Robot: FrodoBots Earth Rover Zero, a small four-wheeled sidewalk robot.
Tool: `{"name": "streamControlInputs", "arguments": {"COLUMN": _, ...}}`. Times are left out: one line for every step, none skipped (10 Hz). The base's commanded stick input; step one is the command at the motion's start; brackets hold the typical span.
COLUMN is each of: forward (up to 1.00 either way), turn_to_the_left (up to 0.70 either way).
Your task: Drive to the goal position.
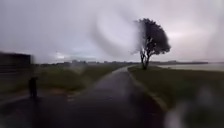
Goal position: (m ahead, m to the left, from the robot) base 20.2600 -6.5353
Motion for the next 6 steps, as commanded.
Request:
{"name": "streamControlInputs", "arguments": {"forward": 0.70, "turn_to_the_left": 0.00}}
{"name": "streamControlInputs", "arguments": {"forward": 0.70, "turn_to_the_left": 0.00}}
{"name": "streamControlInputs", "arguments": {"forward": 0.70, "turn_to_the_left": 0.00}}
{"name": "streamControlInputs", "arguments": {"forward": 0.70, "turn_to_the_left": 0.00}}
{"name": "streamControlInputs", "arguments": {"forward": 0.70, "turn_to_the_left": 0.00}}
{"name": "streamControlInputs", "arguments": {"forward": 0.70, "turn_to_the_left": 0.00}}
